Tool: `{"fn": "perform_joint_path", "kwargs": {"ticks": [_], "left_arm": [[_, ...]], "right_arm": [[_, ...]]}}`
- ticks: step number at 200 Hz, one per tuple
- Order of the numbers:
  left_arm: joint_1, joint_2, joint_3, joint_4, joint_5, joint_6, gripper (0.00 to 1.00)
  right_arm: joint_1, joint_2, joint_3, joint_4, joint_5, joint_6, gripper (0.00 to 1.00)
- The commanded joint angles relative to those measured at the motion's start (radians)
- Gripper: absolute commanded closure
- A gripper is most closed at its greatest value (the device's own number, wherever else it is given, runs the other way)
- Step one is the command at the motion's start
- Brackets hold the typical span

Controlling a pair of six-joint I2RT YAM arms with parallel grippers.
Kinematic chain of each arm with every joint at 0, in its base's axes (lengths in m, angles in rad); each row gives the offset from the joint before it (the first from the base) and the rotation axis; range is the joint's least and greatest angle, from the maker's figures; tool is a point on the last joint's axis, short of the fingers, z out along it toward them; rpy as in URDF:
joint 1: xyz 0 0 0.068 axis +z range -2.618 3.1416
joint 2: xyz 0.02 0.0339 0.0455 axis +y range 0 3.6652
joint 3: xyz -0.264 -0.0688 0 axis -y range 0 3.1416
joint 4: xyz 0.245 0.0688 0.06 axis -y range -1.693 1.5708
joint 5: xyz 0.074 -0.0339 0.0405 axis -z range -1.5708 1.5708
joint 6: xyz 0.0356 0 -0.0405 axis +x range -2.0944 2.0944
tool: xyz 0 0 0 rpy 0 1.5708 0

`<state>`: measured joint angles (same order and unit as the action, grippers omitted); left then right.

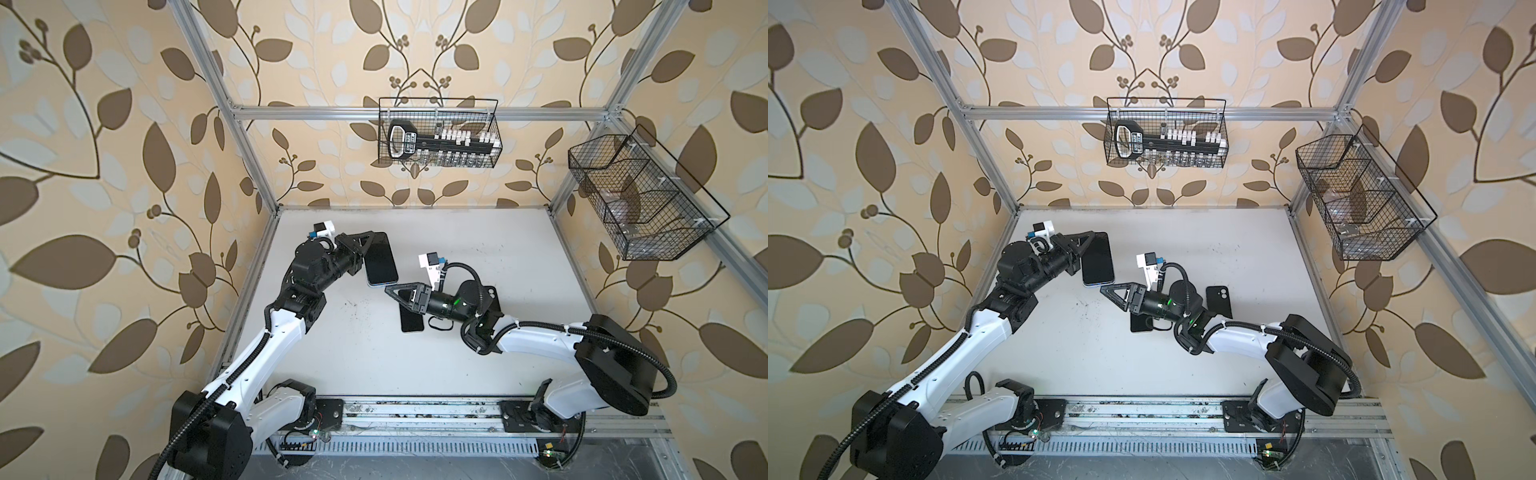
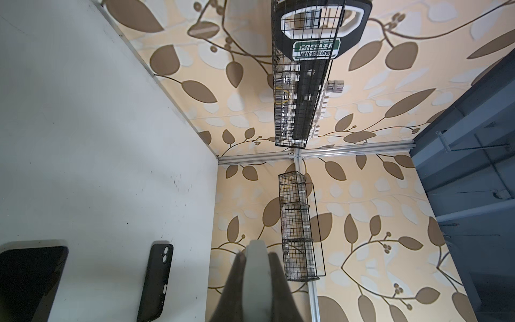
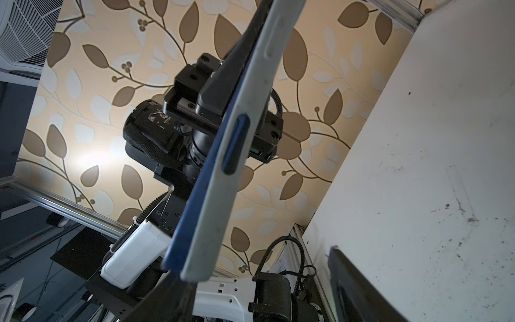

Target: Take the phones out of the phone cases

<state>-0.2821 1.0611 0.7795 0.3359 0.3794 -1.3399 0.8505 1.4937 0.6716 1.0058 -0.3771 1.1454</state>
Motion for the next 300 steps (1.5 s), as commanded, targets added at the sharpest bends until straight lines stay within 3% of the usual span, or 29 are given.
{"fn": "perform_joint_path", "kwargs": {"ticks": [1,300], "left_arm": [[-0.008,-0.021,0.012,0.091,0.016,-0.013,1.0],[-0.008,0.057,0.093,0.108,0.042,-0.02,1.0]], "right_arm": [[-0.005,0.0,0.022,0.056,0.017,0.03,0.27],[-0.002,-0.053,-0.021,0.017,0.021,-0.003,0.29]]}}
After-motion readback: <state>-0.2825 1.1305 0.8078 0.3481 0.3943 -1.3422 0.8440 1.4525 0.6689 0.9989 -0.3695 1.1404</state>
